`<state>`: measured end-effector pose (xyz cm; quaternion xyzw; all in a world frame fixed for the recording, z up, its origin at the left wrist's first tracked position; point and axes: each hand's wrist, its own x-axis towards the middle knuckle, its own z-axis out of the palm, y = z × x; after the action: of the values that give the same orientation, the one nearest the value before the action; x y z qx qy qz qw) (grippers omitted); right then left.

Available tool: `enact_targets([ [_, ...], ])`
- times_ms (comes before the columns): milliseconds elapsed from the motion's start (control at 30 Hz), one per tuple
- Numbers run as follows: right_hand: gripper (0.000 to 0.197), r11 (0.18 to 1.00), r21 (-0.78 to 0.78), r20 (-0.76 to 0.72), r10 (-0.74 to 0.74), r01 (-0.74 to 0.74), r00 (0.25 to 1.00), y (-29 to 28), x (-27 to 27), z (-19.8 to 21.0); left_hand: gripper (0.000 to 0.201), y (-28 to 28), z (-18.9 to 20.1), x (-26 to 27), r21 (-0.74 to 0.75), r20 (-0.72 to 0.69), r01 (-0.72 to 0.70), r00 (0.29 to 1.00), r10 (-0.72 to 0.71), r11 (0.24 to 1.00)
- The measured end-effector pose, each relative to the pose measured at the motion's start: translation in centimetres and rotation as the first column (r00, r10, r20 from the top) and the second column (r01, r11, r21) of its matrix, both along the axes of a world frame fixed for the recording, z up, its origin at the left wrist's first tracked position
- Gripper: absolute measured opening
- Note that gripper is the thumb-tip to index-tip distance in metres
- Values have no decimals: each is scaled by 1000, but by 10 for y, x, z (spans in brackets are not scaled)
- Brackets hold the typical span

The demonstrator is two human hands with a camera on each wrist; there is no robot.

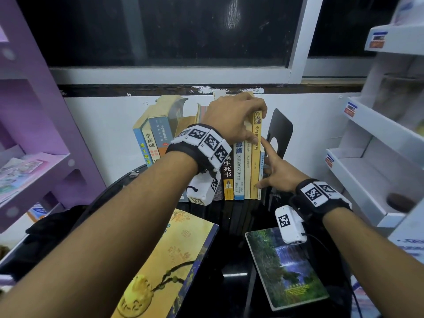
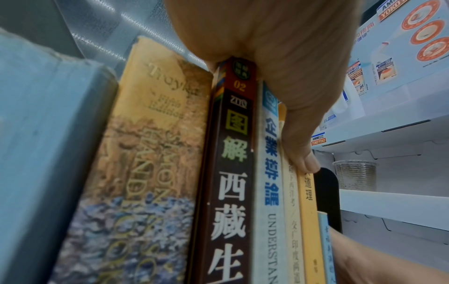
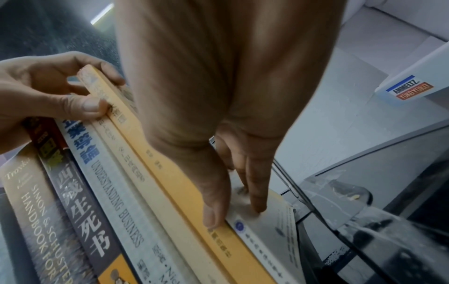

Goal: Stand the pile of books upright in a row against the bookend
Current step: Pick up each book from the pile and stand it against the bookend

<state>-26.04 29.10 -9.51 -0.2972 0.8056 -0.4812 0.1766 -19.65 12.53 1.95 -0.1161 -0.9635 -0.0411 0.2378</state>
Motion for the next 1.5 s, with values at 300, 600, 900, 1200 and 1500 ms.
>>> enact_targets([
  [300,129,999,36,3,-1,1,1000,-1,3,2,48,-1,-1,0,-18,-1,-6,1000,6,1000],
  [600,125,974,184,-173,-102,134,980,-1,15,12,56,1,2,7,-65,-26,17,999,-19,998],
  [900,110,972,179,-166,-120,150,979,10,34,25,62,4,0,23,-43,-42,20,999,-22,999],
  [1200,80,939,319,-177,-75,129,981,28,65,37,61,12,-20,58,2,-94,38,995,-37,999],
  [1500,79,759,645,-88,-41,88,995,47,105,28,61,28,-64,94,177,112,9,993,-30,984],
])
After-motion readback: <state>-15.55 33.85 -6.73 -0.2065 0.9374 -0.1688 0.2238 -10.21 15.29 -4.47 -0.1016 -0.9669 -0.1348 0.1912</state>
